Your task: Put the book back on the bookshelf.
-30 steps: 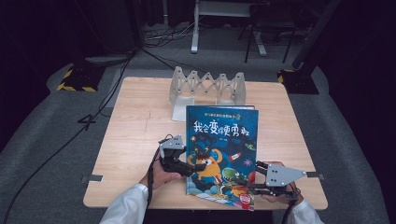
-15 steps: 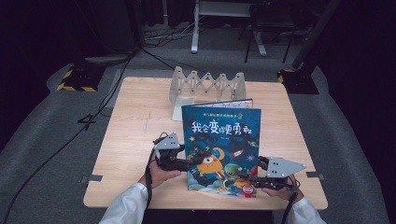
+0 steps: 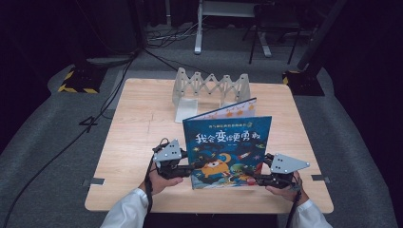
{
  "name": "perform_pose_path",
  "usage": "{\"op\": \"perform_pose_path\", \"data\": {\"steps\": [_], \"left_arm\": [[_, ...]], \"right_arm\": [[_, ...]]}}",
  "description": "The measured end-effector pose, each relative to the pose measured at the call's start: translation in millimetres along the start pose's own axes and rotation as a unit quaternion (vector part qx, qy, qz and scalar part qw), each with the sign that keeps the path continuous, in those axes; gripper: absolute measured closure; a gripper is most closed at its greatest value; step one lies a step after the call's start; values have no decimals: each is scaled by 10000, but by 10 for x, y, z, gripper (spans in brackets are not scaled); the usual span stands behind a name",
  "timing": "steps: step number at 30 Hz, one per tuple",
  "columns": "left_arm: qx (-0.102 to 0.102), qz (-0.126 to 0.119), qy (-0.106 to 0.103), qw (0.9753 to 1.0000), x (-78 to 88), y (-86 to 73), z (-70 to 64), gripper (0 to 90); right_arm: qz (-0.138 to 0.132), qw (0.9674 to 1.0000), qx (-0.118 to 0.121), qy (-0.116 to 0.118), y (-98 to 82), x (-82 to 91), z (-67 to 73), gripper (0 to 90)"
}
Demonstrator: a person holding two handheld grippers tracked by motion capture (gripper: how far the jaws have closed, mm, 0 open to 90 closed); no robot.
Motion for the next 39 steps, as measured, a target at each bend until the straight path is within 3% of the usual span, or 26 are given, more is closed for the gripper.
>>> {"op": "perform_pose_path", "data": {"steps": [8,10,19,23,27,32,36,39], "left_arm": [[-294,308,16,9991,-155,-64,-93,652],[-311,284,-11,9991,-166,-66,-101,670],[-335,195,11,9992,-193,-85,-125,691],[-461,198,-67,9987,-210,-86,-173,737],[-533,214,-95,9983,-224,-84,-209,761],[-515,188,-95,9985,-224,-87,-186,784],[-522,173,-75,9985,-225,-90,-189,800],[-486,155,-54,9987,-226,-91,-188,800]], "right_arm": [[124,9997,-82,-172,-70,-5,-65,513],[127,9995,-119,-279,-82,9,-100,535],[85,9996,-113,-238,-106,9,-108,528],[202,9991,-91,-362,-141,29,-108,512],[219,9991,-103,-336,-172,68,-106,519],[176,9988,-175,-432,-188,149,-146,506],[62,9983,-381,-432,-189,183,-206,514],[103,9982,-279,-513,-180,172,-197,500]]}}
Point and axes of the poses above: each handheld gripper's, and its own axes: x roughly backward along the jaws, y roughly out of its top, z roughly to its left, the point moved 5 cm from there along -x, roughly forward along the jaws, and after that the axes turned 4 degrees about -y, right-handed, at the moved point
